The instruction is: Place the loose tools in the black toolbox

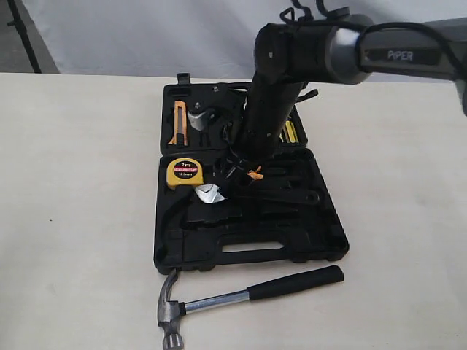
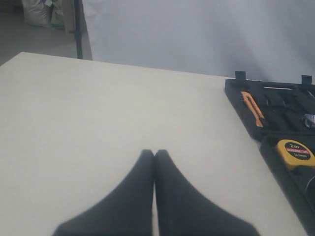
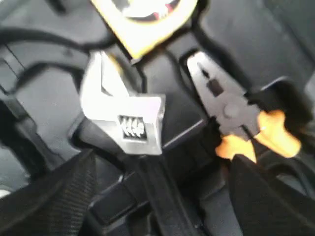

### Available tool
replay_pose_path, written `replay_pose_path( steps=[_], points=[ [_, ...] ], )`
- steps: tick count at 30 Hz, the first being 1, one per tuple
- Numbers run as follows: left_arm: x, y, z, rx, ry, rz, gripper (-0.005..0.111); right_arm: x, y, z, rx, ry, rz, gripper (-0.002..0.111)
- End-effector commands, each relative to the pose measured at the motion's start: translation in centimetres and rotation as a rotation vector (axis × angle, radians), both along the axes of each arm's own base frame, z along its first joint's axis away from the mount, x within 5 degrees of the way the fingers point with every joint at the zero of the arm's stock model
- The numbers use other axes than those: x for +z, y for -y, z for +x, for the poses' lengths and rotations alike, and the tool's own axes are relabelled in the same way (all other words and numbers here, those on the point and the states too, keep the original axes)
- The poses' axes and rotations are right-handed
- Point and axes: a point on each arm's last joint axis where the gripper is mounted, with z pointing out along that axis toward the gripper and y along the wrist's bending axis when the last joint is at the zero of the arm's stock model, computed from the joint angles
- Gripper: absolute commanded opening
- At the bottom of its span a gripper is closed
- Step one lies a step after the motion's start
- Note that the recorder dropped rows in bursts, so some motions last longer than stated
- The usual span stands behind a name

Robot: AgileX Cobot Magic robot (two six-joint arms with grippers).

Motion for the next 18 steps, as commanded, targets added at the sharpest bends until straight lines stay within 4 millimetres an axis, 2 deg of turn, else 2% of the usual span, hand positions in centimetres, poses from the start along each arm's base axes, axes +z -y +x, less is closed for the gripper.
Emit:
replay_pose_path(
  steps=[1, 4, 5, 7, 8, 9, 10, 13, 18],
  points=[
    [-0.1, 0.0, -0.2, 0.001, 0.005, -0.027, 0.001, -1.7, 0.4, 0.4, 0.033, -0.035, -0.059, 0.071],
    [-0.1, 0.0, -0.2, 0.001, 0.005, -0.027, 0.001, -2.0, 0.4, 0.3, 0.065, -0.051, -0.071, 0.07],
    [-0.1, 0.0, -0.2, 0.001, 0.005, -0.027, 0.001, -2.0, 0.4, 0.2, 0.073, -0.054, -0.073, 0.066],
    [-0.1, 0.0, -0.2, 0.001, 0.005, -0.027, 0.001, -2.0, 0.5, 0.2, 0.079, -0.056, -0.078, 0.038],
    [-0.1, 0.0, -0.2, 0.001, 0.005, -0.027, 0.001, -1.8, 0.6, 0.2, 0.084, -0.048, -0.086, 0.015],
    [-0.1, 0.0, -0.2, 0.001, 0.005, -0.027, 0.001, -1.7, 0.6, 0.2, 0.084, -0.044, -0.086, 0.004],
    [-0.1, 0.0, -0.2, 0.001, 0.005, -0.027, 0.001, -1.5, 0.6, 0.2, 0.083, -0.04, -0.085, 0.0],
    [-0.1, 0.0, -0.2, 0.001, 0.005, -0.027, 0.001, -0.6, 0.6, 0.2, 0.096, -0.018, -0.08, 0.0],
    [-0.1, 0.0, -0.2, 0.001, 0.005, -0.027, 0.001, 2.1, 0.3, -0.4, 0.11, 0.036, -0.056, 0.0]
  ],
)
